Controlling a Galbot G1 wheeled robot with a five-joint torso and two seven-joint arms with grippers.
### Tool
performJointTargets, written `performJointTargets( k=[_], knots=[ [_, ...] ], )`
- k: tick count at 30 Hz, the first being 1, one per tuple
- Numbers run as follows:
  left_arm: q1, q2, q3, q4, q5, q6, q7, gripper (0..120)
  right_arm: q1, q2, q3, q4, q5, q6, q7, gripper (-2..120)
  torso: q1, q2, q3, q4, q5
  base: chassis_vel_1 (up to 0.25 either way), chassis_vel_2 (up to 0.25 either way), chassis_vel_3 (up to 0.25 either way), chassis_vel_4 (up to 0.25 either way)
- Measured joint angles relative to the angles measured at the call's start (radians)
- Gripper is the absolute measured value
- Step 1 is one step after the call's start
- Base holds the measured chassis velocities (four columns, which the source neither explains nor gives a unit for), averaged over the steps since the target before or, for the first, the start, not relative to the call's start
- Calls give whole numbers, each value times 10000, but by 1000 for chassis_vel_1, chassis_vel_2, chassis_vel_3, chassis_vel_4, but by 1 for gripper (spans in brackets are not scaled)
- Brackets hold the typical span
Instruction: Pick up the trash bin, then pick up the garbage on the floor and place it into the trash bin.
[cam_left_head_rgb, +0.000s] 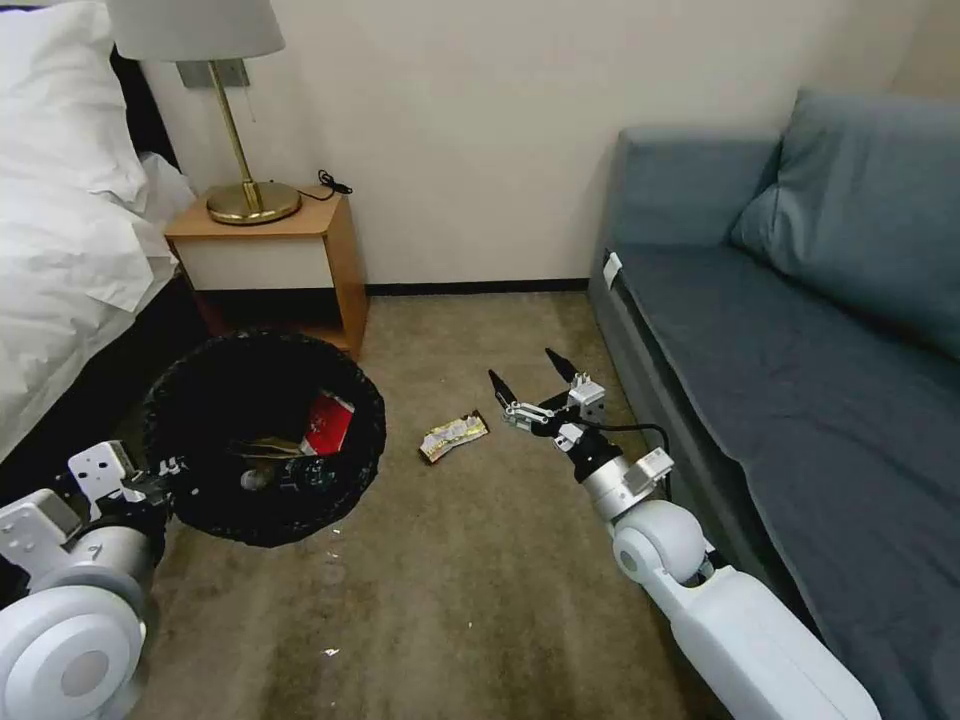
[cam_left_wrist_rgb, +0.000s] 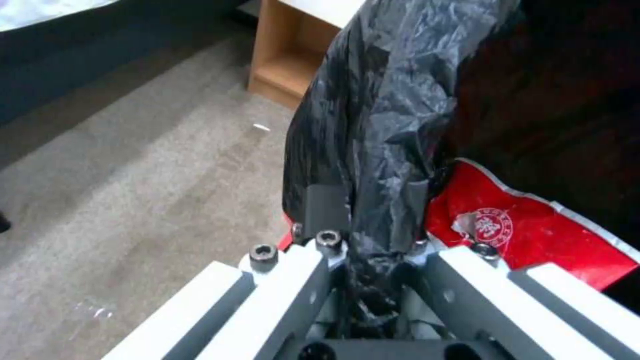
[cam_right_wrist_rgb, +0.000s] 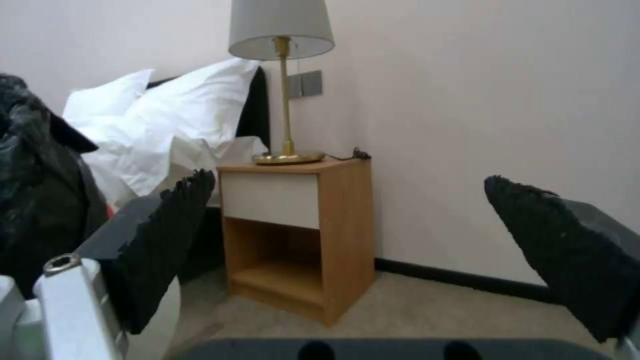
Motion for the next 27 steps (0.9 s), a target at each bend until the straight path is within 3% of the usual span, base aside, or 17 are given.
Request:
performJointTargets(
  k=[27],
  knots=[
    [61, 1, 37, -68, 18, -21, 16, 0, 153, -186, -286, -67, 11, 52, -210, 100, 0, 0, 1, 1, -1, -82, 83, 75, -79]
  ],
)
